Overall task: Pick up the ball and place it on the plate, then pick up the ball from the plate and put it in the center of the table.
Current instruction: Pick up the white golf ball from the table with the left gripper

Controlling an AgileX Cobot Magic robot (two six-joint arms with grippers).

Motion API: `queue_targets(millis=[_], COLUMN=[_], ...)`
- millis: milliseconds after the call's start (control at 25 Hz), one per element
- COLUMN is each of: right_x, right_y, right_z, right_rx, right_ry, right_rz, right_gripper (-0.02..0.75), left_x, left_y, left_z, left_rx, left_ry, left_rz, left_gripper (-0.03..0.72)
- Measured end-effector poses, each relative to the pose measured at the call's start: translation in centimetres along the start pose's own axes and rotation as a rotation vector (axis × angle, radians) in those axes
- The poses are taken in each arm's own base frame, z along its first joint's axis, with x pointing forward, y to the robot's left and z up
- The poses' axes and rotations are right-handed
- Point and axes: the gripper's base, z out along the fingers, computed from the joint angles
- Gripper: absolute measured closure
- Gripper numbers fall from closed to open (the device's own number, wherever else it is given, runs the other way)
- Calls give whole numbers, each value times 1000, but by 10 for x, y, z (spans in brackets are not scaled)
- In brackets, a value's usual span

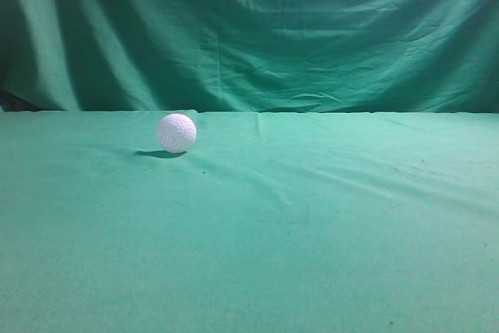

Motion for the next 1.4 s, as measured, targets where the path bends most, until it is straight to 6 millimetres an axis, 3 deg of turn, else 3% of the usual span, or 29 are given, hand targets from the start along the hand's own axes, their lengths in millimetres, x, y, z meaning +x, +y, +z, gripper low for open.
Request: queue_targets(millis=[200, 480, 640, 800, 880, 1080, 1200, 1400], right_x=[0, 0, 0, 0, 0, 0, 0, 0], right_y=[0, 0, 0, 0, 0, 0, 0, 0], right_z=[0, 0, 0, 0, 0, 0, 0, 0], right_rx=[0, 0, 0, 0, 0, 0, 0, 0], right_ry=[0, 0, 0, 0, 0, 0, 0, 0], right_rz=[0, 0, 0, 0, 0, 0, 0, 0], right_gripper=[690, 690, 690, 690, 690, 690, 690, 690], left_x=[-4, -39, -46, -52, -58, -96, -116, -123], left_y=[-1, 1, 2, 4, 4, 6, 8, 7], left_z=[0, -9, -12, -17, -17, -15, -1, 37], left_rx=[15, 38, 35, 82, 104, 78, 51, 27], left_ry=[-39, -444, -528, -613, -562, -339, -164, 91], left_rz=[-51, -198, -204, -406, -460, -413, -393, -294], left_gripper=[617, 617, 617, 617, 617, 617, 617, 617])
